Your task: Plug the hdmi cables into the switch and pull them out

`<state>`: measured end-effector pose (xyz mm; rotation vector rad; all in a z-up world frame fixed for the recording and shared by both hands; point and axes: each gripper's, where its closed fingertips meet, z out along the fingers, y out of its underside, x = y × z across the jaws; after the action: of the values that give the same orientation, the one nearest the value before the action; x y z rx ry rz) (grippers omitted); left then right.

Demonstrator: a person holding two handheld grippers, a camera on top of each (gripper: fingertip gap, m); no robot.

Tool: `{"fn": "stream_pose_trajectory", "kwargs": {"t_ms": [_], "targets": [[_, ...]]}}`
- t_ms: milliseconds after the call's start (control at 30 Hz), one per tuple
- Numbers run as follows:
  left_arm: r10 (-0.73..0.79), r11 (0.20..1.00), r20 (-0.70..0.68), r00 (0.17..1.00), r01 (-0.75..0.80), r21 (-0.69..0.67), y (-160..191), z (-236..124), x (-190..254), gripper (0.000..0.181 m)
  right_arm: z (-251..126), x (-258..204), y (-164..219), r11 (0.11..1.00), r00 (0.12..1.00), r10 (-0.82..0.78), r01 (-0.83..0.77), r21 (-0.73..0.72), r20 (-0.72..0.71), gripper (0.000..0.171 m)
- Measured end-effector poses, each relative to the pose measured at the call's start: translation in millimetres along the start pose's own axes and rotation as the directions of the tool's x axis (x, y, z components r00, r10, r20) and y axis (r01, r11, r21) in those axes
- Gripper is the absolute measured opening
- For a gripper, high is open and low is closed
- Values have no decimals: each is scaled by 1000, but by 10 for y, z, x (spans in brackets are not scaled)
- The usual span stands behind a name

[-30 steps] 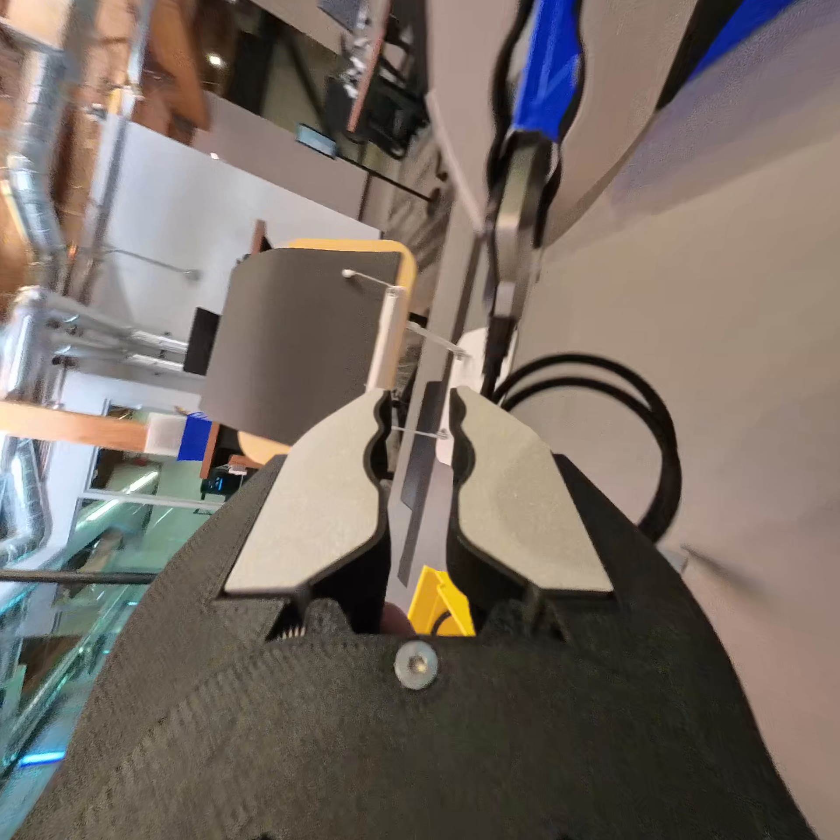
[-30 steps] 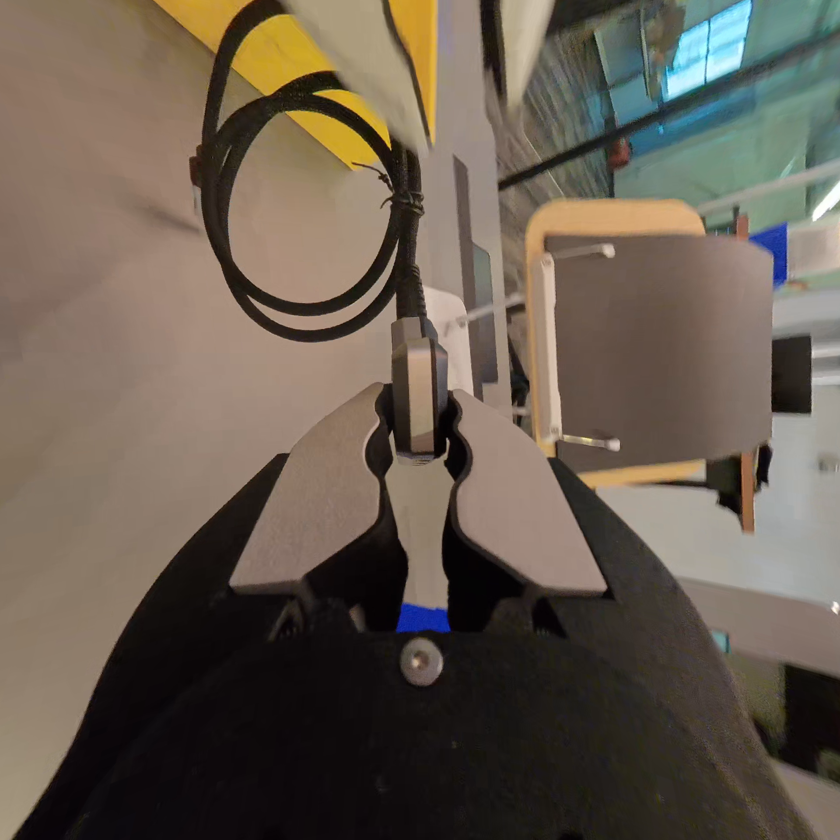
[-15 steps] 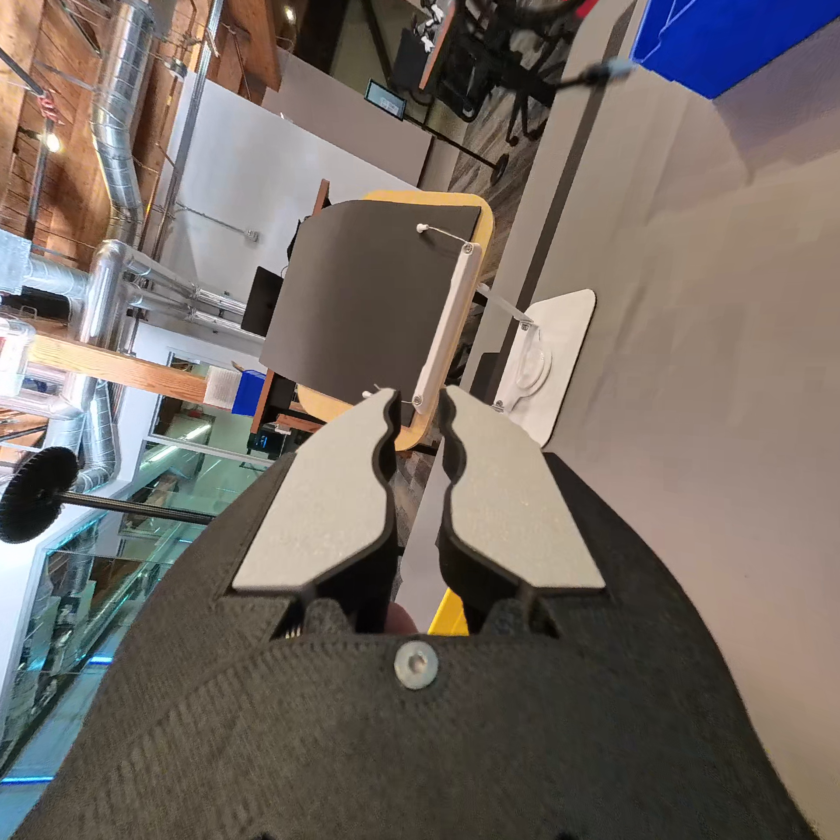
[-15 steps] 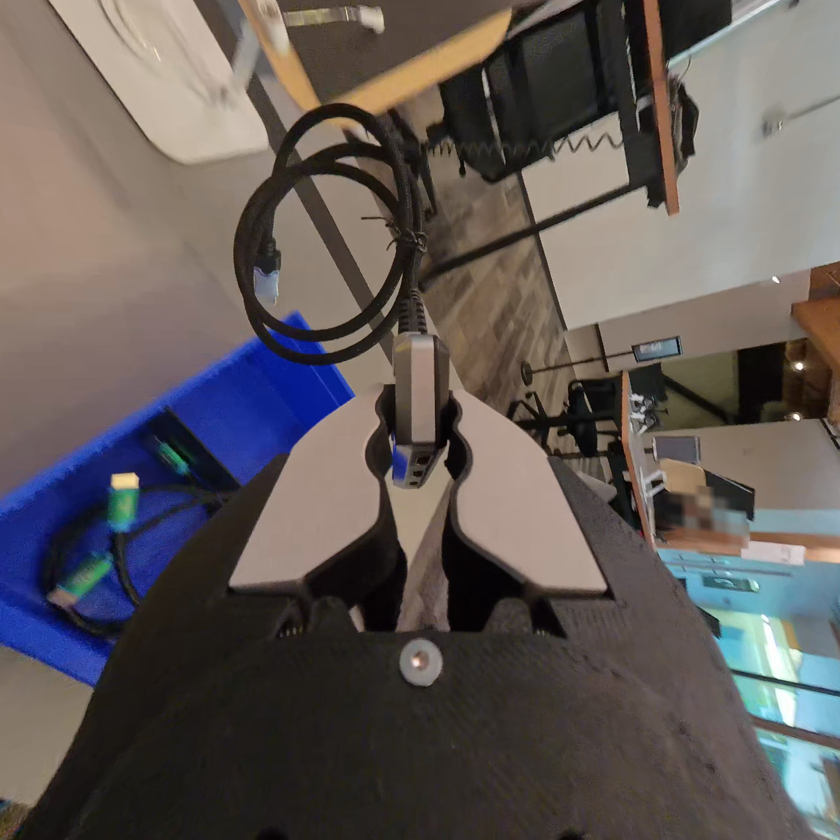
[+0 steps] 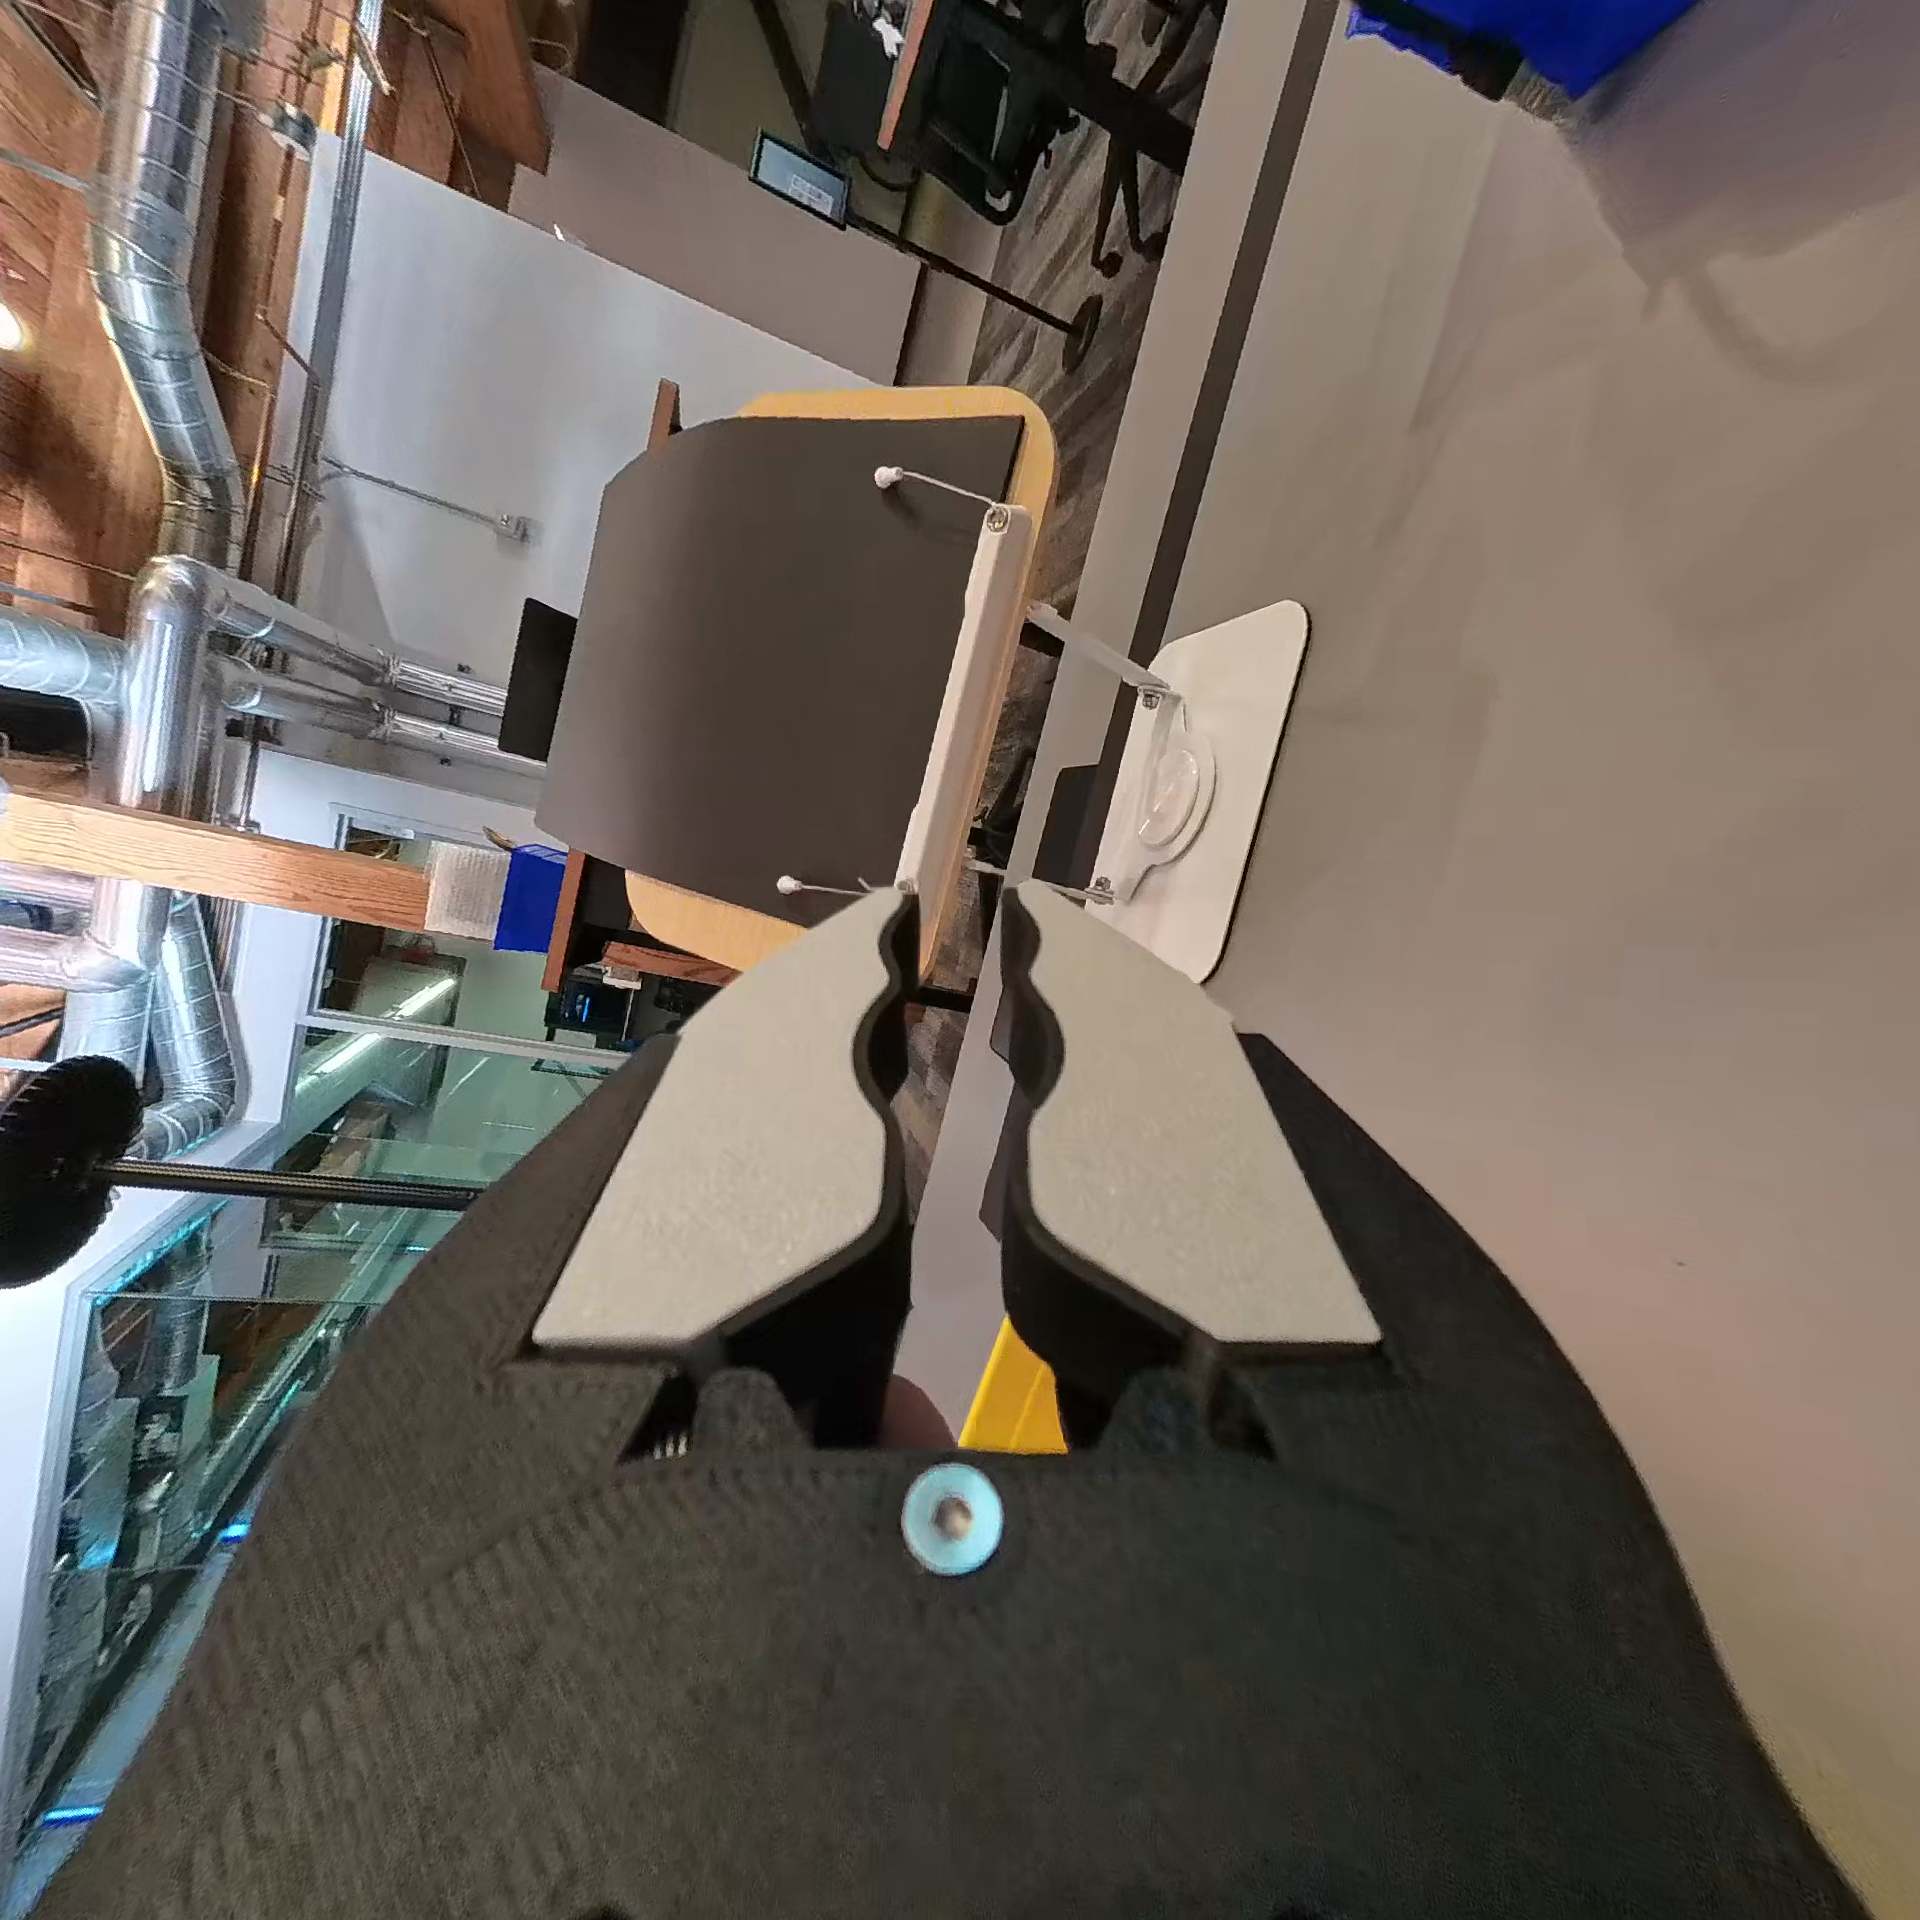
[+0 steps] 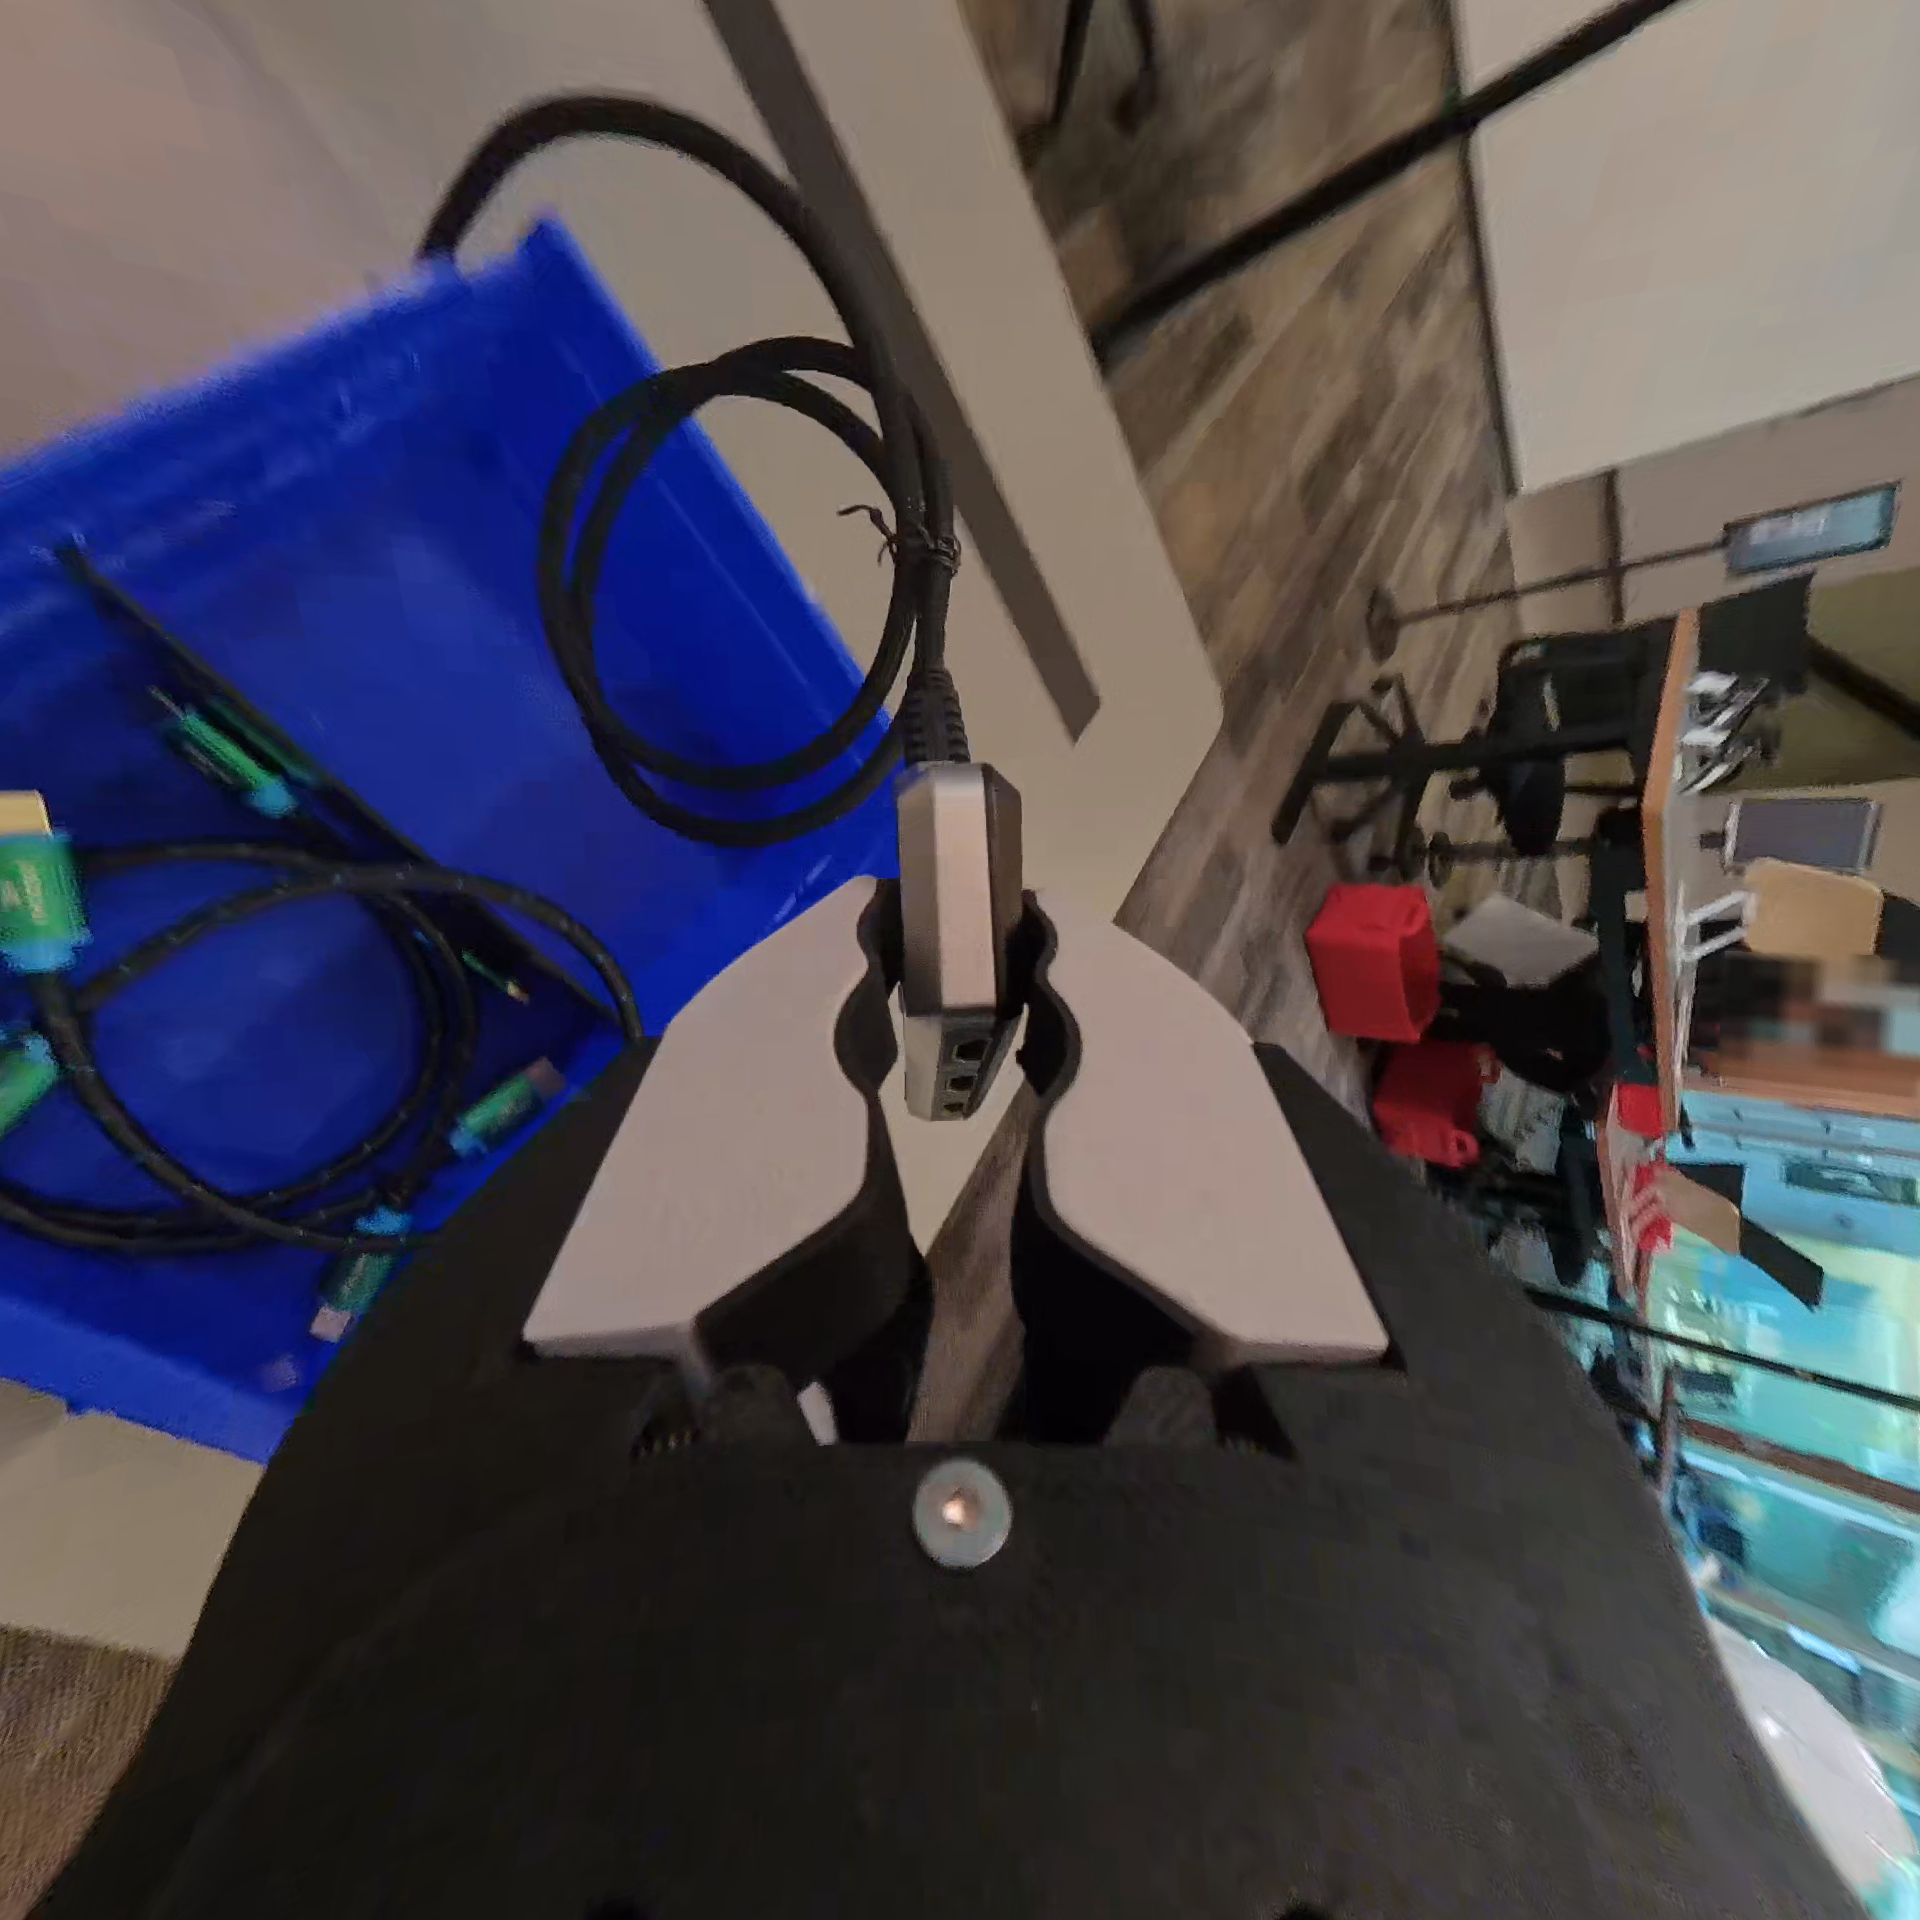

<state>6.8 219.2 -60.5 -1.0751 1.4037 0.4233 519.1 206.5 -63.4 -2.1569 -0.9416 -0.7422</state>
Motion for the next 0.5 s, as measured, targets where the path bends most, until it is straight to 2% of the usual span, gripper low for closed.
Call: {"fn": "stream_pose_trajectory", "kwargs": {"t_ms": [133,267,367,500], "targets": [[-15,1000,-5,1000,15,-3,40,23,-4,14,-366,243,-212,976,993,113,-104,191,-38,20],[-6,1000,-18,1000,6,-12,66,47,47,13,-597,427,-235,980,994,74,-56,193,-86,20],[-1,1000,-19,1000,1,-13,66,49,59,13,-736,447,-383,956,992,119,-105,276,-36,20],[-4,1000,-20,1000,4,-14,69,48,58,13,-702,465,-491,937,986,166,-154,313,-15,20]]}}
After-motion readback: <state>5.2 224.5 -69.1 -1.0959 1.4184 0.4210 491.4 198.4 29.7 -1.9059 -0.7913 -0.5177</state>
